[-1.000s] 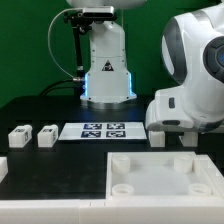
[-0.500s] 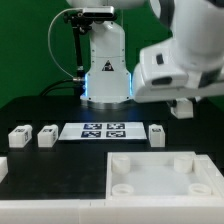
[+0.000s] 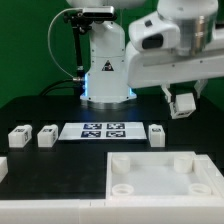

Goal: Assemble one leg

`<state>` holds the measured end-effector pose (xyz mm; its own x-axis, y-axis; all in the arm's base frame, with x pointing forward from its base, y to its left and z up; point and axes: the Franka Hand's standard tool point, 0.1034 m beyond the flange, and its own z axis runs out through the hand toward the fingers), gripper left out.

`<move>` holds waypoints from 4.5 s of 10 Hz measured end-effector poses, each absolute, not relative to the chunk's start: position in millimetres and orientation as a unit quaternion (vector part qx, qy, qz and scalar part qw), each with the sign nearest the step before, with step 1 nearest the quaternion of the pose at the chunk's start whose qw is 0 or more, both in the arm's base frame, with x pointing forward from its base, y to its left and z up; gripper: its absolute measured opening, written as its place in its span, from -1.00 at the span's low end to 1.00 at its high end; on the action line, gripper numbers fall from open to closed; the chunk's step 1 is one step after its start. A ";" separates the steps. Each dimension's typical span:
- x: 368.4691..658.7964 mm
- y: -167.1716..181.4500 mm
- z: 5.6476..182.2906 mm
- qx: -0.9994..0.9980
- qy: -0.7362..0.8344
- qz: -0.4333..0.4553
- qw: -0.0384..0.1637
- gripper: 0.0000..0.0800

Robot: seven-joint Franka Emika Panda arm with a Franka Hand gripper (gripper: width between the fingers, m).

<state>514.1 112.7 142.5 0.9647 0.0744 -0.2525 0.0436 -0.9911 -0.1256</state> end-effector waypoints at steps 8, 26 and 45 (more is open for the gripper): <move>581.1 91.5 170.9 -0.965 -0.041 -0.253 0.048 -0.27; 626.9 110.6 102.1 -0.952 -0.072 -0.294 0.037 -0.27; 622.2 116.3 89.2 -0.952 -0.076 -0.293 0.038 0.62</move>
Offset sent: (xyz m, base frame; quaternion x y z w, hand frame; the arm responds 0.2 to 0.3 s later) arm 0.0000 0.0000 0.0000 0.0000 0.1790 0.0000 0.9838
